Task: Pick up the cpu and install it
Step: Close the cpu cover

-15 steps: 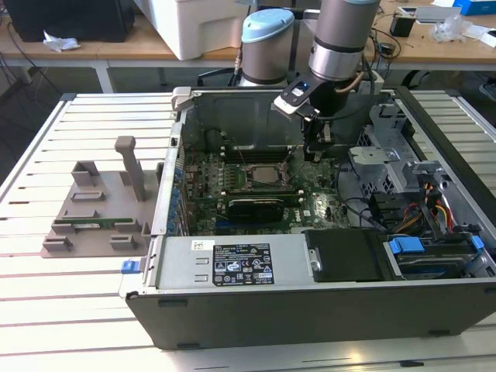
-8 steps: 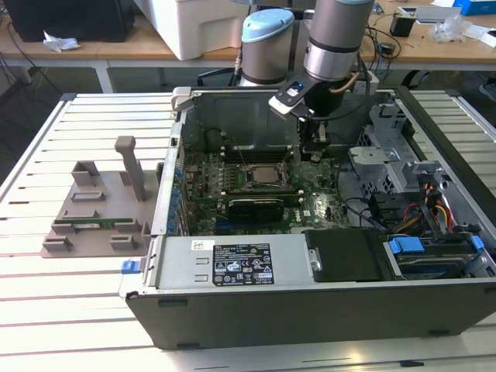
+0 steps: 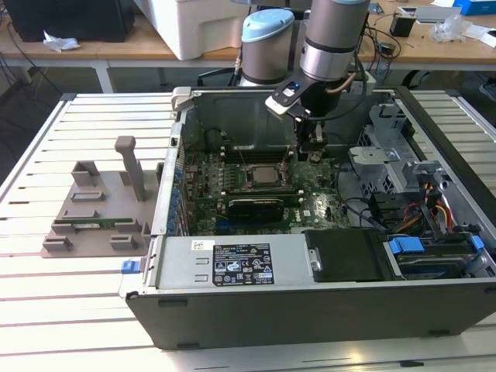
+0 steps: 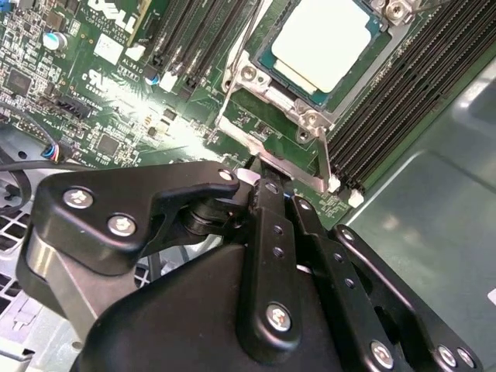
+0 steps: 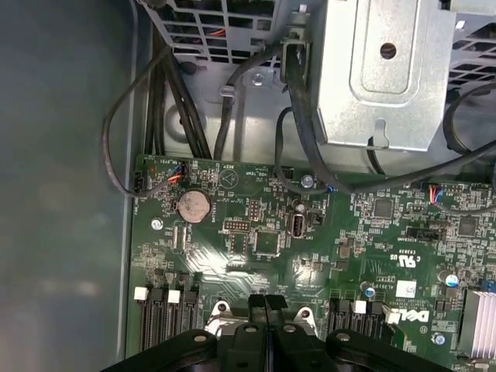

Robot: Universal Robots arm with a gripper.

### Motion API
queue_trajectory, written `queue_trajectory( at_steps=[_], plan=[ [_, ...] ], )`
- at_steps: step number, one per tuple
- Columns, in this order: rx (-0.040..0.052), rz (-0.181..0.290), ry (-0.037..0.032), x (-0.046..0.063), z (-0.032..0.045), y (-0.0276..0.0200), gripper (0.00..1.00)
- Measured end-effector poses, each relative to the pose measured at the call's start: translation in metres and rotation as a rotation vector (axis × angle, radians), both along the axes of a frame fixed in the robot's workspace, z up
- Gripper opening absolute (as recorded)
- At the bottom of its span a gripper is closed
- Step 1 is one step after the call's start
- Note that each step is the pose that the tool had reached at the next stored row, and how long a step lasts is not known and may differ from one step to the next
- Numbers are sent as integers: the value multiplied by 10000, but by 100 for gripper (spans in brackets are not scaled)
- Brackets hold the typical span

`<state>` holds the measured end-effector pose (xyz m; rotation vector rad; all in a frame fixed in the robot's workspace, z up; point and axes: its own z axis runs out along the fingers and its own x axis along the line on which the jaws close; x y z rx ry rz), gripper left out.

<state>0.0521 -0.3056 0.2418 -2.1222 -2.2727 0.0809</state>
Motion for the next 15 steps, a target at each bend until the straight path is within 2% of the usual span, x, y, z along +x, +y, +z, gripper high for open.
queue_trajectory(
  at_steps=[15],
  plan=[
    [0,1,0,-143,-3,0,11]
  ],
)
